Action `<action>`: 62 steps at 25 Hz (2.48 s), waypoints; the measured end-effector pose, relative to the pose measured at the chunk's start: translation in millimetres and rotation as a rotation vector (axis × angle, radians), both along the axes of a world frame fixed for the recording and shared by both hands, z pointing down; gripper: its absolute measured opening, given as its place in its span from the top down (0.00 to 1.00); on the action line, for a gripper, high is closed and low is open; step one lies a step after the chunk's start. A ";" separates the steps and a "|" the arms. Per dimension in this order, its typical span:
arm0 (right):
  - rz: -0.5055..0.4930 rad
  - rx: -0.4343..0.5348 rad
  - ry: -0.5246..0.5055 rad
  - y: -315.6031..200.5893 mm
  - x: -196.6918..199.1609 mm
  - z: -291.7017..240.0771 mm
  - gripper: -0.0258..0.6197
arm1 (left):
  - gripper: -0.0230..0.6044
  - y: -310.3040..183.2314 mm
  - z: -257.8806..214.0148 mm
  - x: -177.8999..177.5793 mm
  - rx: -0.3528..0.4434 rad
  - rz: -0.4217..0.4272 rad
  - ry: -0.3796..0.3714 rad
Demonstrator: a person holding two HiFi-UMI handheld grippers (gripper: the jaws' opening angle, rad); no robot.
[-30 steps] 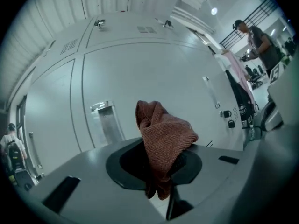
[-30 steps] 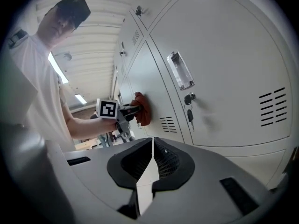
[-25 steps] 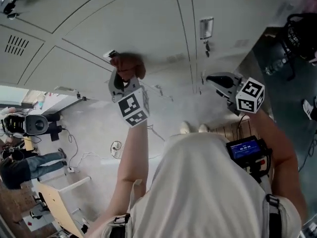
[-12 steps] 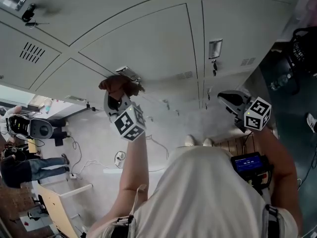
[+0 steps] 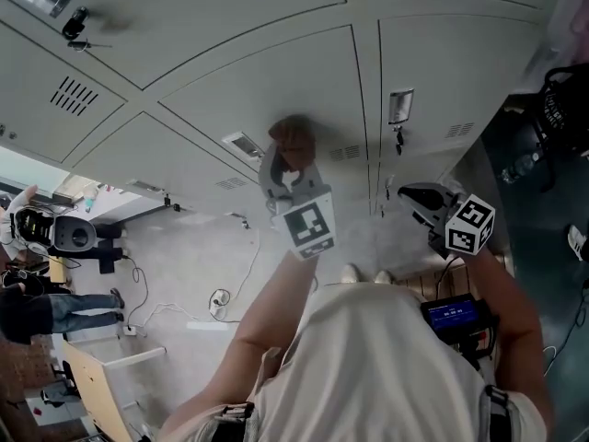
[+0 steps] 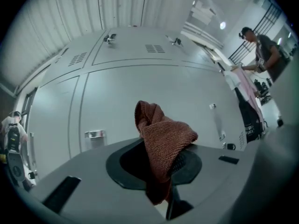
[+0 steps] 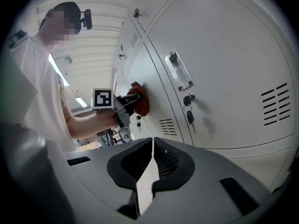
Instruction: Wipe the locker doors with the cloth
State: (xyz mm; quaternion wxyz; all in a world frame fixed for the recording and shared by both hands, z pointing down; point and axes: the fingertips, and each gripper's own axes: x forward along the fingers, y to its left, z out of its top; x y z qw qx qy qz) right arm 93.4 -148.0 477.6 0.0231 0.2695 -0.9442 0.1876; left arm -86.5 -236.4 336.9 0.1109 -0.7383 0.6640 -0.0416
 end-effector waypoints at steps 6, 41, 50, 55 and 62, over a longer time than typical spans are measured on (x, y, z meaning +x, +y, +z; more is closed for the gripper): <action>0.036 0.017 -0.001 -3.3 13.9 -5.0 0.93 | 0.85 -9.8 -9.4 90.6 0.033 0.207 -0.090; -0.004 0.039 -0.010 -13.0 -4.5 -14.4 0.93 | 0.85 -0.5 -67.7 1.1 0.123 -0.020 -0.097; 0.041 0.041 -0.019 -7.6 12.3 -15.0 0.93 | 0.85 -6.5 -90.8 129.9 0.152 0.279 -0.134; 0.045 0.054 -0.022 -11.7 14.9 -20.4 0.93 | 0.85 -5.8 -110.7 81.3 0.194 0.220 -0.082; 0.012 0.088 -0.021 -32.3 -3.8 -24.7 0.93 | 0.85 -0.3 -79.1 -49.1 0.062 -0.009 -0.062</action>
